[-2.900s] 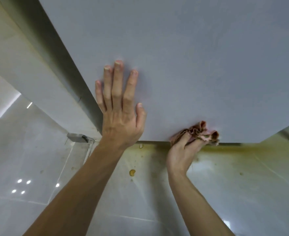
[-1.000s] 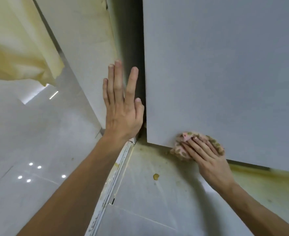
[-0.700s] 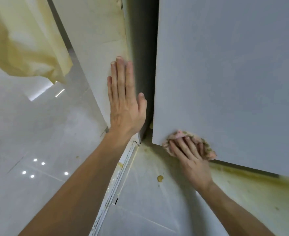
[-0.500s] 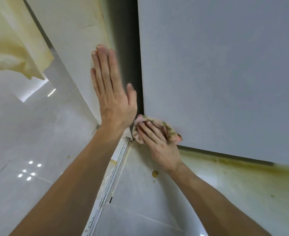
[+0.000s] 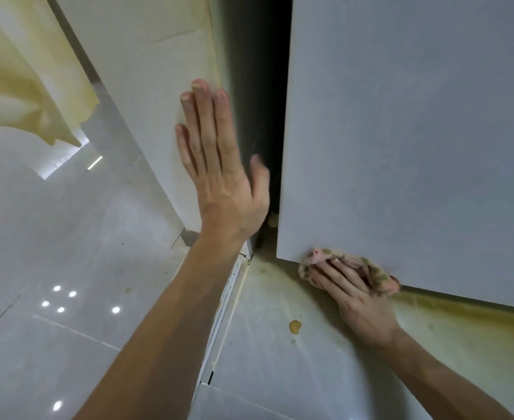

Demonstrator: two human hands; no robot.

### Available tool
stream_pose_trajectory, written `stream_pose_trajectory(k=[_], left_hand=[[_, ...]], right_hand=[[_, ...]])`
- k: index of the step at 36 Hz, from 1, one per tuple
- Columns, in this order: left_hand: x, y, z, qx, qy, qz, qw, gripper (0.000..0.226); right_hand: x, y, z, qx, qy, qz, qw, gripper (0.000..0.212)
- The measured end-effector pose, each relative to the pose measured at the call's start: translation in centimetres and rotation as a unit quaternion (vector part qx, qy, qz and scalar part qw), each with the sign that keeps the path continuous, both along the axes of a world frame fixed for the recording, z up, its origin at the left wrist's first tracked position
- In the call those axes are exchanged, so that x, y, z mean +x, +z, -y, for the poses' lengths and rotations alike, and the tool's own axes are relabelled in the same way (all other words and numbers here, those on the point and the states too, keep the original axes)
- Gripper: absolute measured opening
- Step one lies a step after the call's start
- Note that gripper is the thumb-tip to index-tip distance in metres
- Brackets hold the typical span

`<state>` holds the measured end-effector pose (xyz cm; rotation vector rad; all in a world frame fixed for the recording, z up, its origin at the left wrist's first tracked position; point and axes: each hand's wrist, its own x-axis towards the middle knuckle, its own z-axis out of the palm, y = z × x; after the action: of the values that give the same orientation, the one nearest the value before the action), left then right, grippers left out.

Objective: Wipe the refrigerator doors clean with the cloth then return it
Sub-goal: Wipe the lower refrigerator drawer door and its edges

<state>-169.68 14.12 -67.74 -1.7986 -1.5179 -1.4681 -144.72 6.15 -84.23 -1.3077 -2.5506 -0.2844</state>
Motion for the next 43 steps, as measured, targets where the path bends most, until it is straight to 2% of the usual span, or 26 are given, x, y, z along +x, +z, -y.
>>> stream_pose_trajectory(k=[2,6,9,12,15,19,23,28,33,37,40,43], left_hand=[[0.3,0.0,-0.2,0.002,0.004,-0.004,1.000,0.087],[0.4,-0.2,-0.3,0.012,0.011,-0.010,1.000,0.086],[0.2,0.0,-0.3,0.016,0.010,-0.012,1.000,0.084],[0.1,0.2,-0.1,0.018,-0.002,-0.011,1.000,0.082],[-0.3,0.0,0.2,0.018,-0.008,-0.005,1.000,0.081],[0.7,-0.4,0.6,0.011,0.019,0.016,1.000,0.082],[2.7,-1.5,1.6,-0.001,0.022,0.046,0.999,0.080],[3.9,-2.7,2.3,-0.011,0.008,0.057,0.998,0.068],[4.1,-2.4,2.8,-0.027,-0.003,0.066,0.997,0.066],[4.4,-1.8,3.2,-0.033,-0.015,0.075,0.997,0.065],[4.5,-1.5,3.6,-0.036,-0.019,0.078,0.996,0.063],[4.4,-1.2,3.7,-0.034,-0.014,0.077,0.996,0.063]], right_hand=[[-3.0,0.5,-1.0,0.034,0.023,-0.020,0.999,0.081],[-8.3,2.2,-3.0,0.097,0.063,-0.006,0.993,0.068],[-7.7,3.1,-3.1,0.102,0.077,0.030,0.991,0.065],[-4.0,3.5,-2.4,0.097,0.079,0.028,0.992,0.065],[0.6,3.2,-1.1,0.082,0.050,0.035,0.995,0.070],[6.7,2.7,1.6,0.056,-0.045,0.031,0.997,0.071],[9.2,1.4,3.2,0.049,-0.137,0.021,0.989,0.092],[5.8,1.9,2.0,0.077,-0.141,-0.043,0.986,0.080],[0.1,7.1,-1.3,0.167,-0.051,-0.066,0.982,0.078],[-4.0,13.5,-3.2,0.248,-0.038,-0.140,0.958,0.054],[-6.0,17.3,-4.3,0.315,-0.066,-0.200,0.926,0.047],[-7.1,18.5,-4.9,0.343,-0.091,-0.229,0.906,0.050]])
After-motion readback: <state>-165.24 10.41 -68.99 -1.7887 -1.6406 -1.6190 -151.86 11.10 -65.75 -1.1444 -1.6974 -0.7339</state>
